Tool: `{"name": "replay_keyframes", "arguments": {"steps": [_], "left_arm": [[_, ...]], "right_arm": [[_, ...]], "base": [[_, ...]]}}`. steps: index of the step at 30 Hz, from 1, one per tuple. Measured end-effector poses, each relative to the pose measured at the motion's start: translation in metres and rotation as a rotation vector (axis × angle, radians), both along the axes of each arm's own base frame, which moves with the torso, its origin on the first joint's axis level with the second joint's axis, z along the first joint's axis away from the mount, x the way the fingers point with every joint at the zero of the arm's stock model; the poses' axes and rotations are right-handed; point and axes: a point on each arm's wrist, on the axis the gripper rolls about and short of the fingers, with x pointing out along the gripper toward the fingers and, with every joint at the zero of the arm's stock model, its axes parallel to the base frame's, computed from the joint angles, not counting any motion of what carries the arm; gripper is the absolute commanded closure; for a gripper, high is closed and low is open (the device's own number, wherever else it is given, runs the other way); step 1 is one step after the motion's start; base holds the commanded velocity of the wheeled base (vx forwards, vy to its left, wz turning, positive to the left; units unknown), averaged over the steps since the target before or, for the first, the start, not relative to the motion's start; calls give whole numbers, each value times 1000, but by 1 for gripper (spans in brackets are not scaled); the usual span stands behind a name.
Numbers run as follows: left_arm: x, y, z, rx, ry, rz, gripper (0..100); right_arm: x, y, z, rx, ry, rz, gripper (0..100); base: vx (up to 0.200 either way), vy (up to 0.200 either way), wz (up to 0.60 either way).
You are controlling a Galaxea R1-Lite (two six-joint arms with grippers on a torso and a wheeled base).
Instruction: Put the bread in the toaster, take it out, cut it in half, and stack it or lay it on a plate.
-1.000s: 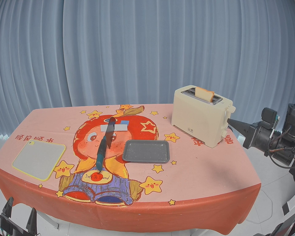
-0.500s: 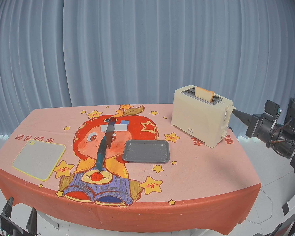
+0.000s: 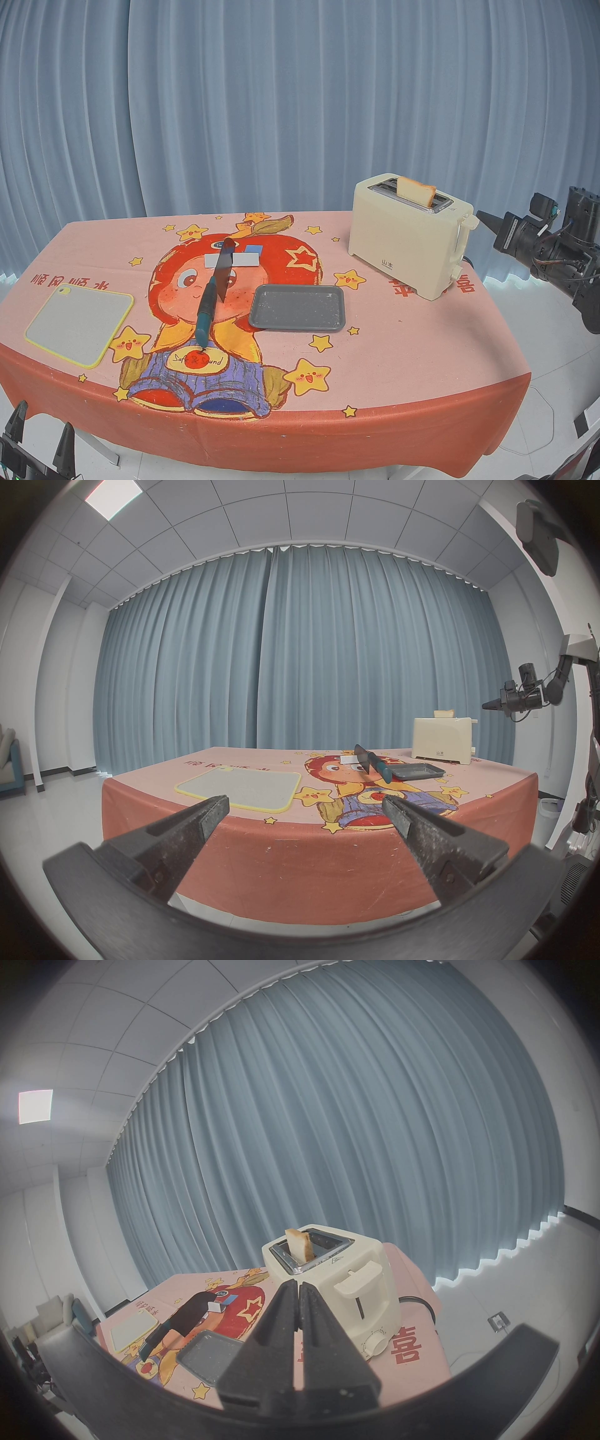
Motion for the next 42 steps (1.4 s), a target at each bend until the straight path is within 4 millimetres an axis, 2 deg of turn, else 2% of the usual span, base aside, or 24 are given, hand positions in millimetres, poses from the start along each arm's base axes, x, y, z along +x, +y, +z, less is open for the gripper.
{"name": "replay_keyframes", "arguments": {"steps": [9, 15, 19, 30, 42], "left_arm": [[0, 0, 0, 0, 0, 0, 0], [0, 0, 0, 0, 0, 0, 0], [0, 0, 0, 0, 0, 0, 0], [0, 0, 0, 0, 0, -1, 0], [0, 0, 0, 0, 0, 0, 0]], "right_arm": [[22, -4, -13, 33, 50, -30, 100], [34, -8, -14, 50, -24, -47, 100], [40, -10, -21, 58, -22, -58, 100], [46, -10, -33, 52, 11, -63, 100], [47, -10, -35, 51, 20, -65, 100]], "base": [[0, 0, 0], [0, 0, 0], [0, 0, 0], [0, 0, 0], [0, 0, 0]]}}
